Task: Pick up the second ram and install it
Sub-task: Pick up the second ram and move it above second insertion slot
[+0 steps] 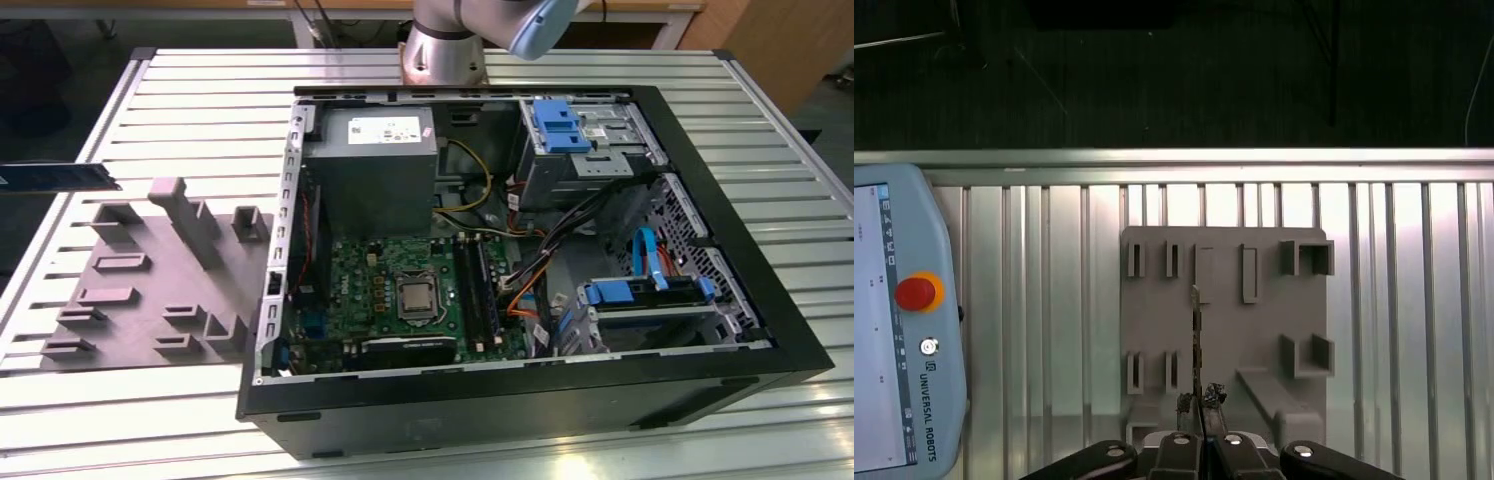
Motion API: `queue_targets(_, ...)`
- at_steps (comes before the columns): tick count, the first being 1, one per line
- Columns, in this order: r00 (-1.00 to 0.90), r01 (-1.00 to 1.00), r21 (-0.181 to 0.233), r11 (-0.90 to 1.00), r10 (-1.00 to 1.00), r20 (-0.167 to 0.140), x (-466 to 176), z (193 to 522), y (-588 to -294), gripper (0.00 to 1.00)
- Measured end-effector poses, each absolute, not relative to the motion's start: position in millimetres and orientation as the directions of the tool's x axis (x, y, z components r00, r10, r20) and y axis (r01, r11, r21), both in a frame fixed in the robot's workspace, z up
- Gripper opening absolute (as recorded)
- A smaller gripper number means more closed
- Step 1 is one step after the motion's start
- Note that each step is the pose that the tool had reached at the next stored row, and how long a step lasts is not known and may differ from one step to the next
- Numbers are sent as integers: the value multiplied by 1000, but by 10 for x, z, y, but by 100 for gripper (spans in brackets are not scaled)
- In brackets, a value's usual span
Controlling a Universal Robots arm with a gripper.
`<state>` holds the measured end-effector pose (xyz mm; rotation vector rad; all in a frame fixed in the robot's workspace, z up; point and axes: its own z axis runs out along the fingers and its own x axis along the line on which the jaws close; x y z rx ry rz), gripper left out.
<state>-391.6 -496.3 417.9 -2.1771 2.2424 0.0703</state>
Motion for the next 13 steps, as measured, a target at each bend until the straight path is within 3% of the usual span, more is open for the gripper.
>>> queue_targets(13, -30, -999, 21, 29, -999, -42, -3800, 4179, -4963, 11)
